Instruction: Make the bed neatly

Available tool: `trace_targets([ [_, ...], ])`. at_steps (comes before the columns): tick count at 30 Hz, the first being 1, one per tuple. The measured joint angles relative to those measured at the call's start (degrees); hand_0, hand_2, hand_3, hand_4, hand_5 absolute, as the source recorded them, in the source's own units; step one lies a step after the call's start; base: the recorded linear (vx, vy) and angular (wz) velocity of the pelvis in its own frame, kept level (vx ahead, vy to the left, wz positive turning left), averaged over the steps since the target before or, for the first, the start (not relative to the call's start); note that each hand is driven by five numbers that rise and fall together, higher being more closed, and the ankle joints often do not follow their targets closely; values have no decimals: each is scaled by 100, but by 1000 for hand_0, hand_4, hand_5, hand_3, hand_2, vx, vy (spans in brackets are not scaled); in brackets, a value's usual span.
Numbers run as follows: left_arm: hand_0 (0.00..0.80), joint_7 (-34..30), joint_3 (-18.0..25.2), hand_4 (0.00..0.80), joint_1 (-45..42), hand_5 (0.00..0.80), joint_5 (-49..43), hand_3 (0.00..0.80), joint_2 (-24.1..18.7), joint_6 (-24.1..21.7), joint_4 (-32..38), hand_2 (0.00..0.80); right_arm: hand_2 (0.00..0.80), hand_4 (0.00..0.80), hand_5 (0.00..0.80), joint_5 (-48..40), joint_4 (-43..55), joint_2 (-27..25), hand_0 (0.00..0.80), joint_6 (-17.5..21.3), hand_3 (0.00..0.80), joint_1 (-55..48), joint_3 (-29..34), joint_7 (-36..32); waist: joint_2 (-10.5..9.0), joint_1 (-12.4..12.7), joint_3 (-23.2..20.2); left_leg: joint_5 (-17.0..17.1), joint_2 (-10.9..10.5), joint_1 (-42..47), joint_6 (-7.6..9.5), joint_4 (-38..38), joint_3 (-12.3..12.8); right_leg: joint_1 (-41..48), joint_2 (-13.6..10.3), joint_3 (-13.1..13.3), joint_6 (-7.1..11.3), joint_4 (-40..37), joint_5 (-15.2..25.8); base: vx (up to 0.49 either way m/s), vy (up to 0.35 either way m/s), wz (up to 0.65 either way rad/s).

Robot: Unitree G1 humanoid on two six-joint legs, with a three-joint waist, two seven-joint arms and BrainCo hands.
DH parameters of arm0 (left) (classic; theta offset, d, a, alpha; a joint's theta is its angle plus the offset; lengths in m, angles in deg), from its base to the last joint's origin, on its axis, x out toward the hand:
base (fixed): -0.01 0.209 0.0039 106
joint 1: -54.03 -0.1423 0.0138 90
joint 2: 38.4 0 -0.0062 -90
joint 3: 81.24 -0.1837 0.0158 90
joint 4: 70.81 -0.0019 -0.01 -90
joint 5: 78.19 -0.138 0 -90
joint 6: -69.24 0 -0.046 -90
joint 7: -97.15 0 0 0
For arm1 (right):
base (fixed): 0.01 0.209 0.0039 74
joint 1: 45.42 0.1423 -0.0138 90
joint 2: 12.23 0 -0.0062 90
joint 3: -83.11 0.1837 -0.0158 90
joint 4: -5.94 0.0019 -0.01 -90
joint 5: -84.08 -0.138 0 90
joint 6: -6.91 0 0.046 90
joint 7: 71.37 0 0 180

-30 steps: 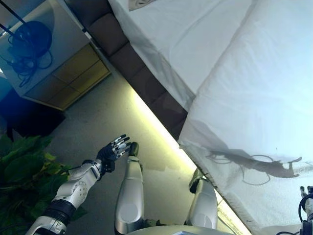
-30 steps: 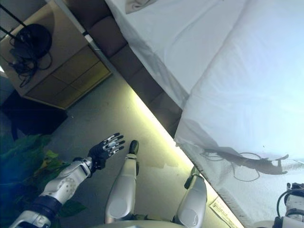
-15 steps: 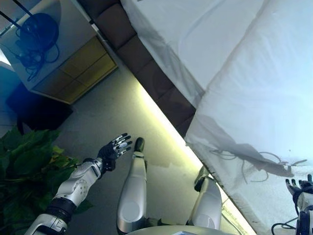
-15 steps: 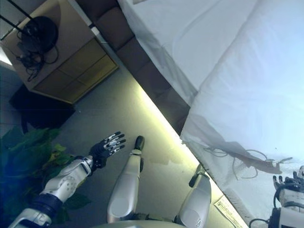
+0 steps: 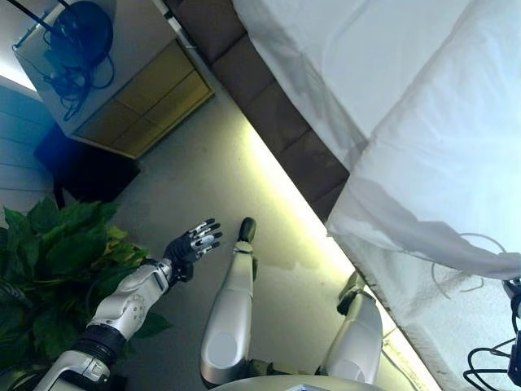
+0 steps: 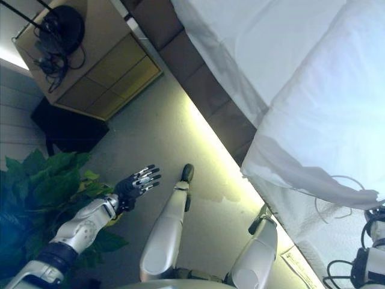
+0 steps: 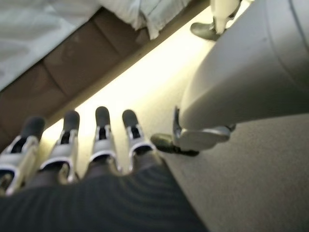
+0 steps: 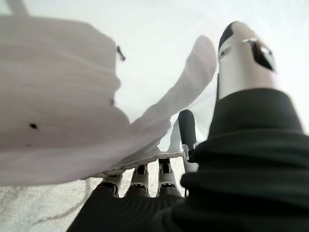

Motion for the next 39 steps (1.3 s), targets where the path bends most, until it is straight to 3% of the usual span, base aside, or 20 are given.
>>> trace_targets([
  [5, 0, -39, 2, 0, -25, 0, 37, 0, -10, -13, 3, 0, 800, 800, 800, 123, -28, -108, 800, 39, 800, 64, -148, 109, 26, -29, -6, -18, -27, -63, 14, 65, 4, -71, -99, -29, -6, 86, -17, 0, 6, 0],
  [20, 0, -47, 6, 0, -49, 0, 57, 0, -5, -116, 3, 0, 800, 800, 800, 337, 137, -170, 800, 93, 800, -18, -178, -82, 43, 0, -41, -55, 28, 317, 5, 6, -2, 308, -48, -109, -5, 161, -87, 9, -4, 0],
  [26, 0, 313, 54, 0, -201, 0, 55, 0, 161, -111, -15, 0, 800, 800, 800, 1146, 1153, 642, 800, 608, 800, -466, -267, -268, -301, -23, -503, -53, 207, 905, 7, -390, 25, 852, 151, -190, -12, -182, -87, 82, 26, -8],
  [30, 0, 535, 126, 0, -271, 0, 34, 0, 435, -117, -39, 0, 800, 800, 800, 1630, 2201, 1345, 800, 808, 800, -845, -863, -138, -535, -178, -816, -45, 300, 1494, -3, -719, 99, 1436, 267, -208, -9, -527, -80, 79, 61, -7],
  [33, 0, 631, 125, 0, -202, 0, -145, 0, 691, -120, -191, 0, 800, 800, 800, 2129, 2625, 1742, 800, 889, 800, -958, -1377, 145, -595, -298, -1085, -28, 326, 1799, 10, -978, 110, 1805, 342, -209, -16, -831, -59, 94, 82, 4],
  [39, 0, 930, -44, 0, -107, 0, -743, 0, 1090, -111, -559, 0, 800, 800, 800, 2963, 3378, 2048, 800, 774, 800, -1107, -2124, 756, -495, -325, -1416, 31, 316, 2420, 3, -1395, 115, 2617, 401, -356, 29, -1481, 74, 170, 83, 8],
])
